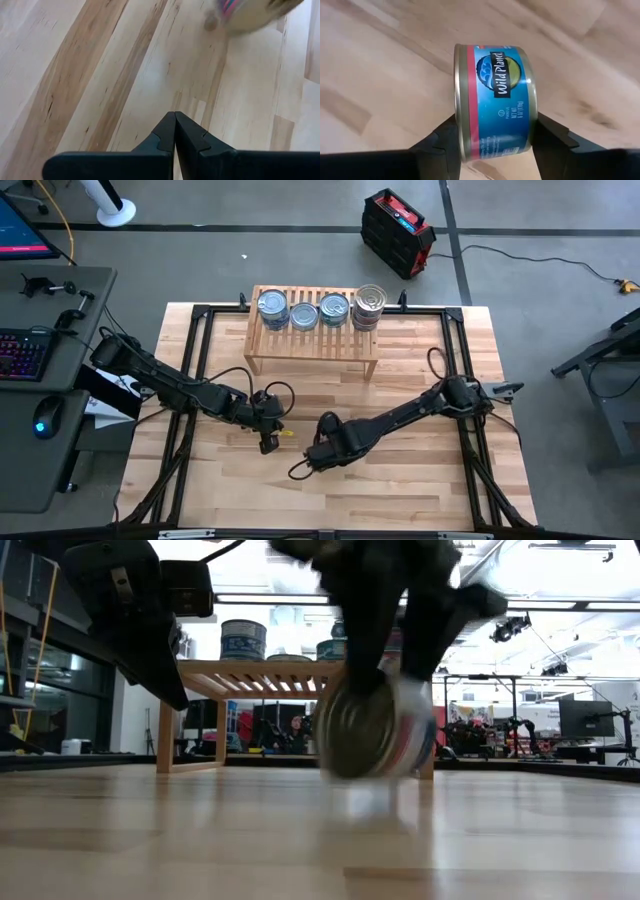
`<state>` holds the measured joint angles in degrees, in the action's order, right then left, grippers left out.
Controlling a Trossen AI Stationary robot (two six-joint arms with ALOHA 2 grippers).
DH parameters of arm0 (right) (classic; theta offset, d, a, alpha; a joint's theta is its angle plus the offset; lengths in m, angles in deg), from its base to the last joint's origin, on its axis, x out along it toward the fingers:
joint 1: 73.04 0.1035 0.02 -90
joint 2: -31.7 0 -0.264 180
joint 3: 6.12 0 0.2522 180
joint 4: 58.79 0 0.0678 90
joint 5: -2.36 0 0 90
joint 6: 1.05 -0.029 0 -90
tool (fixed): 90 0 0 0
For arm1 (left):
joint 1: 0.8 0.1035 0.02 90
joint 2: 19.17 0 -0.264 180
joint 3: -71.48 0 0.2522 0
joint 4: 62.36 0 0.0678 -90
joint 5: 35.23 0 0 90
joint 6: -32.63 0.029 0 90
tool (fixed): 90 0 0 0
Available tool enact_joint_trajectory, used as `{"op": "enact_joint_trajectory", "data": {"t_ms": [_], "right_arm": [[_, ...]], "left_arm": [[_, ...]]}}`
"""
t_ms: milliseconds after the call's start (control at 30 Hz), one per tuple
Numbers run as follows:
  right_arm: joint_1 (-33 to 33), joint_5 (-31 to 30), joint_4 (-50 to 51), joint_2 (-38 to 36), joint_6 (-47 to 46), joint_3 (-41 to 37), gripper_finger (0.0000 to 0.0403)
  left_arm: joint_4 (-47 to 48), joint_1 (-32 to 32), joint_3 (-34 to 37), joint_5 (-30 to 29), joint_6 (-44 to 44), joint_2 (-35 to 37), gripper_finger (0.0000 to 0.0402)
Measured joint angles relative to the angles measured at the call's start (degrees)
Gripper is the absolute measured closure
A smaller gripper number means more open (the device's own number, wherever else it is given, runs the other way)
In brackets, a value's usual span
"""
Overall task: Stack canned seafood by type on shelf
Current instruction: Stack the blue-pink tuna can on top of the other blue-pink tuna can on the shelf
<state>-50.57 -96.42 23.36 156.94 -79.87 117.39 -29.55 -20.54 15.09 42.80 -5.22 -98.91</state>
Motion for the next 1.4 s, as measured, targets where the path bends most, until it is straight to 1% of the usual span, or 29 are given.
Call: {"op": "enact_joint_trajectory", "data": {"t_ms": [100,200,233,267,300,367,433,467,533,567,600,667,733,800,833,867,933,1000,1067,1100,1167,1233,1300,1400], "right_arm": [[0.97,-0.32,6.88,-4.32,3.07,0.10,0.0241],[2.40,-0.72,20.48,-6.73,3.87,0.11,0.0241],[2.92,-0.66,23.46,-6.93,3.86,-0.23,0.0241],[3.40,-0.61,22.42,-8.09,4.45,-1.91,0.0241],[3.86,0.33,19.14,-10.22,4.39,-5.01,0.0241],[4.89,3.99,15.61,-15.18,1.01,-12.60,0.0241],[6.75,7.95,14.56,-20.59,-4.78,-22.16,0.0241],[7.99,9.71,12.30,-23.59,-8.49,-27.12,0.0241],[10.53,12.03,4.70,-30.82,-17.18,-35.87,0.0241],[12.02,11.68,0.57,-35.06,-21.61,-39.81,0.0241],[13.48,9.70,-3.91,-39.38,-25.91,-43.77,0.0241],[16.06,0.70,-16.24,-46.48,-33.03,-50.93,0.0241],[17.69,-12.41,-29.83,-52.82,-36.35,-57.31,0.0241],[17.51,-27.40,-40.79,-58.30,-35.28,-62.07,0.0241],[16.66,-34.03,-45.55,-60.31,-33.72,-63.74,0.0241],[15.42,-39.35,-48.89,-61.98,-31.21,-65.17,0.0241],[11.97,-46.62,-53.66,-65.29,-23.88,-67.07,0.0241],[7.19,-49.81,-58.72,-68.60,-15.56,-67.10,0.0241],[1.73,-50.96,-62.95,-71.56,-7.03,-67.08,0.0241],[-1.34,-50.34,-65.90,-72.68,-2.59,-67.08,0.0241],[-7.42,-47.24,-71.70,-74.90,5.46,-67.11,0.0241],[-13.70,-43.06,-77.40,-76.72,10.27,-67.06,0.0241],[-19.76,-38.09,-78.60,-77.65,11.53,-67.02,0.0241],[-28.01,-30.37,-76.58,-77.16,7.65,-67.04,0.0241]], "left_arm": [[0.34,0.00,0.00,0.00,-0.09,0.00,0.0402],[1.31,0.00,0.00,0.00,-0.85,0.01,0.0401],[1.66,0.00,0.00,0.00,-1.19,0.02,0.0402],[2.04,0.00,0.00,-0.02,-1.33,0.02,0.0401],[2.34,0.00,0.00,0.00,-1.36,0.02,0.0401],[2.56,-0.28,0.00,-0.04,-1.60,0.02,0.0401],[2.93,-0.83,0.00,-0.04,-1.84,0.00,0.0402],[3.06,-1.20,-0.02,-0.04,-2.04,0.01,0.0402],[3.30,-1.88,-0.02,-0.02,-2.05,0.00,0.0402],[3.51,-2.19,-0.02,-0.01,-2.06,0.01,0.0401],[3.52,-2.41,-0.02,-0.01,-2.06,0.01,0.0401],[3.54,-2.88,-0.02,-0.04,-2.08,0.02,0.0402],[3.50,-2.99,-0.02,-0.04,-2.49,0.00,0.0402],[3.46,-2.97,-0.02,-0.07,-3.20,0.01,0.0402],[3.38,-2.97,-0.02,-0.13,-3.49,0.01,0.0401],[3.31,-2.91,-0.02,-0.28,-3.71,0.02,0.0401],[3.31,-2.68,-0.02,-0.67,-4.30,0.01,0.0401],[3.18,-2.37,-0.02,-1.10,-4.58,0.00,0.0402],[2.90,-1.95,-0.02,-1.43,-4.63,0.02,0.0402],[2.83,-1.73,-0.02,-1.64,-4.74,0.00,0.0401],[2.04,-1.16,-0.02,-1.69,-5.30,0.00,0.0402],[0.95,-0.61,-0.04,-1.70,-6.16,0.00,0.0401],[-0.41,-0.23,-0.04,-1.73,-6.94,0.00,0.0402],[-2.01,0.23,-0.04,-2.03,-7.54,0.01,0.0402]]}}
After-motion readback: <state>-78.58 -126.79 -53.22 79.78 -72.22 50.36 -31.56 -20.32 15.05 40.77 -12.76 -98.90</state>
